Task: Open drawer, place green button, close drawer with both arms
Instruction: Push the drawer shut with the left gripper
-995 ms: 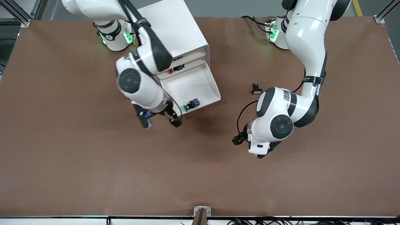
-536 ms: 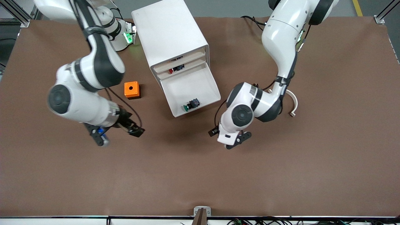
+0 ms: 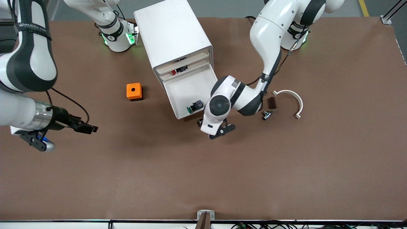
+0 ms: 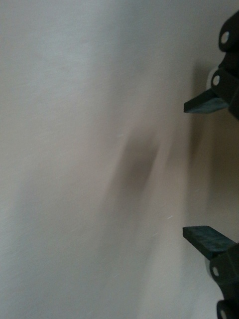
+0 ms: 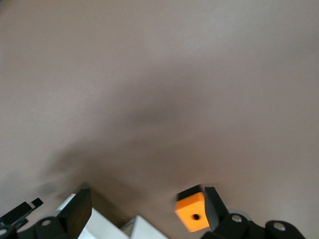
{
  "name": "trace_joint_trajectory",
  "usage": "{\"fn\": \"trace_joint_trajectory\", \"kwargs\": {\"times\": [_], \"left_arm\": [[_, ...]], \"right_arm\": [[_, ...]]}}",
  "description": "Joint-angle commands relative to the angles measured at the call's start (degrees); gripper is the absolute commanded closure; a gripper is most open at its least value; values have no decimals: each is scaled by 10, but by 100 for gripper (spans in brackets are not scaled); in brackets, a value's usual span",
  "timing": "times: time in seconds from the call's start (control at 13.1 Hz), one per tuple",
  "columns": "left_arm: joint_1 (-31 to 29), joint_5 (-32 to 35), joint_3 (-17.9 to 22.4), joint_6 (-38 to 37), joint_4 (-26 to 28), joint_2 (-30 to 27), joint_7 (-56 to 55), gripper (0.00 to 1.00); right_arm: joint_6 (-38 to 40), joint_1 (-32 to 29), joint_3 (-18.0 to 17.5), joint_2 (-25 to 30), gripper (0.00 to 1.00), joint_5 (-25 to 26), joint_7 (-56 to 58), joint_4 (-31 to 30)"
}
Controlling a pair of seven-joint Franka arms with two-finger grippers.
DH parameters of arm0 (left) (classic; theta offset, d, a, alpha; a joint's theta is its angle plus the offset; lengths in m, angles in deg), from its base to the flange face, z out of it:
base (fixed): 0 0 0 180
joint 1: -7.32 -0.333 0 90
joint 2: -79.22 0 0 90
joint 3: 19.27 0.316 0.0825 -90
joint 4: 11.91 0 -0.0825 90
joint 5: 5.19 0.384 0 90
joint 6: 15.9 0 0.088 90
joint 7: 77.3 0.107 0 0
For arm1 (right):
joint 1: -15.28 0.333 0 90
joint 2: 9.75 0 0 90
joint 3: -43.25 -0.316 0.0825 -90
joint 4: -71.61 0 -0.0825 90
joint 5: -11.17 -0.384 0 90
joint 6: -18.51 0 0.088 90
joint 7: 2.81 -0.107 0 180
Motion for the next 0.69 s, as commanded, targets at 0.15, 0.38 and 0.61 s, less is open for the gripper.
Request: {"fn": "trace_joint_trajectory", "kwargs": {"times": [0.15, 0.38, 0.61], "left_arm": [[53, -16, 4, 4, 0, -4, -72, 1], [94, -26, 2, -2, 0, -6, -104, 1], [101, -60, -25, -2, 2, -3, -135, 1]], "right_arm": [[23, -6, -9, 97, 0, 75, 63, -39], [17, -12, -13, 142, 0, 90, 63, -58], [15, -78, -81, 165, 0, 113, 63, -70]]}}
